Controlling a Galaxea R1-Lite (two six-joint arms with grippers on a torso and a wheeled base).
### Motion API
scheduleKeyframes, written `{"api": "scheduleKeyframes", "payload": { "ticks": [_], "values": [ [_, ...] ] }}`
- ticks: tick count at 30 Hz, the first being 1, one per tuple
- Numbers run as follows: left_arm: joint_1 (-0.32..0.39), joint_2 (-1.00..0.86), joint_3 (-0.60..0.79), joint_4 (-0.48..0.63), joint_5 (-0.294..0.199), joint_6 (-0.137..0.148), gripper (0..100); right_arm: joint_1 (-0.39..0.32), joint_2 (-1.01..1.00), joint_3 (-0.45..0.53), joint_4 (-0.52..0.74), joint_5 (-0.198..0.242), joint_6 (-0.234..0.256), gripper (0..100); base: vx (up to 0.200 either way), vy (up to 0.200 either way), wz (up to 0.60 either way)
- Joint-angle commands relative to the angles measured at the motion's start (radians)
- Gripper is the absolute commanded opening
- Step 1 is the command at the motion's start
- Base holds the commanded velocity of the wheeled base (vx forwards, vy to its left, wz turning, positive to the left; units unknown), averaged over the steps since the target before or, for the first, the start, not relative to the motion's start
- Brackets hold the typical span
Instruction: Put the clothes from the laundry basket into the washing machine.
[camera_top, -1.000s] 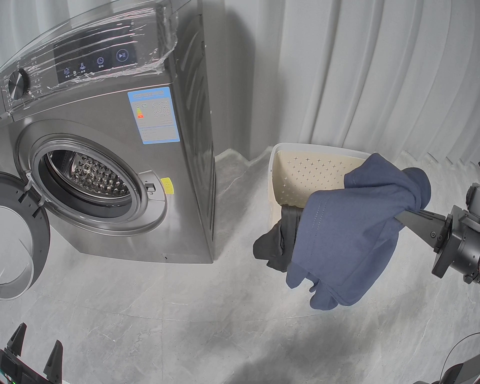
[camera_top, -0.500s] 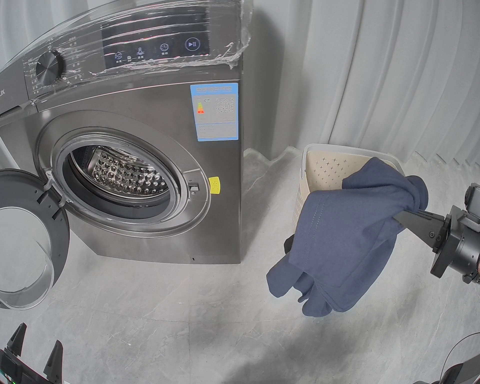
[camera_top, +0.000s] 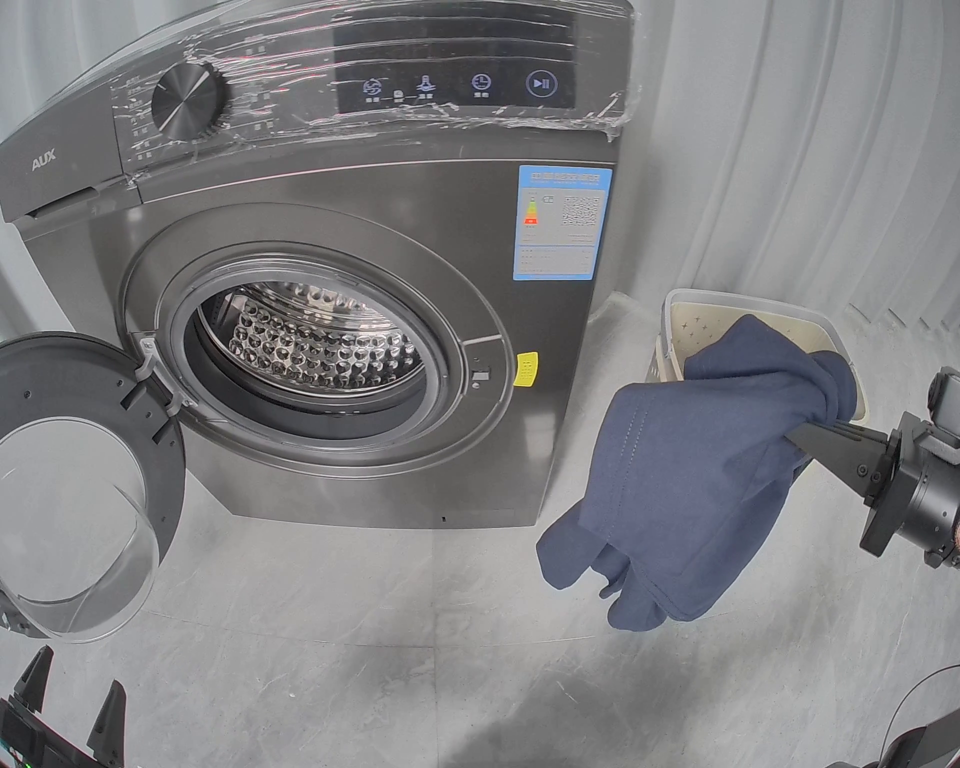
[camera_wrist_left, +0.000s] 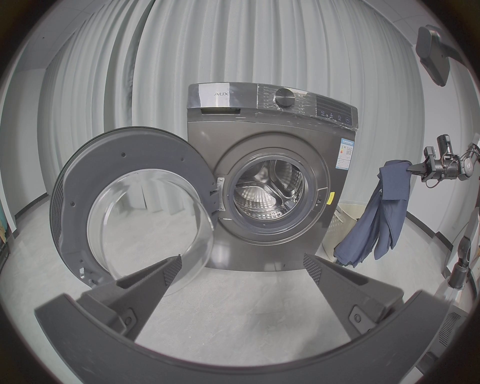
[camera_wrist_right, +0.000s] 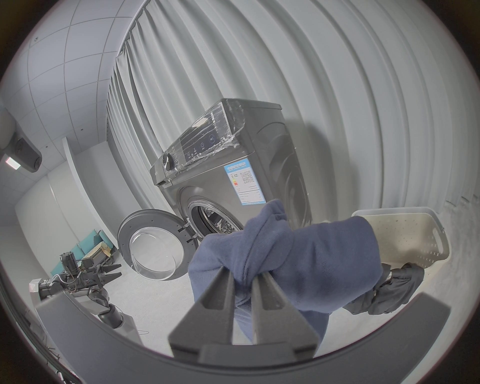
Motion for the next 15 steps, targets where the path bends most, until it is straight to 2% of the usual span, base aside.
{"api": "scheduleKeyframes", "payload": {
  "ticks": [1, 7, 13, 15],
  "values": [
    [0.001, -0.017, 0.018, 0.000, 0.000, -0.001, 100, 0.001, 0.002, 0.000, 0.000, 0.000, 0.001, 0, 0.000, 0.200, 0.00],
    [0.001, -0.017, 0.018, 0.000, 0.000, -0.001, 100, 0.001, 0.003, 0.001, 0.001, 0.000, 0.003, 0, 0.000, 0.000, 0.00],
    [0.000, -0.017, 0.018, 0.000, 0.000, -0.001, 100, 0.001, 0.008, 0.001, -0.002, 0.000, 0.006, 0, -0.200, 0.000, 0.00],
    [0.000, -0.017, 0.018, 0.000, 0.000, -0.001, 100, 0.001, 0.009, 0.001, -0.002, 0.000, 0.006, 0, 0.000, 0.000, 0.00]
  ]
}}
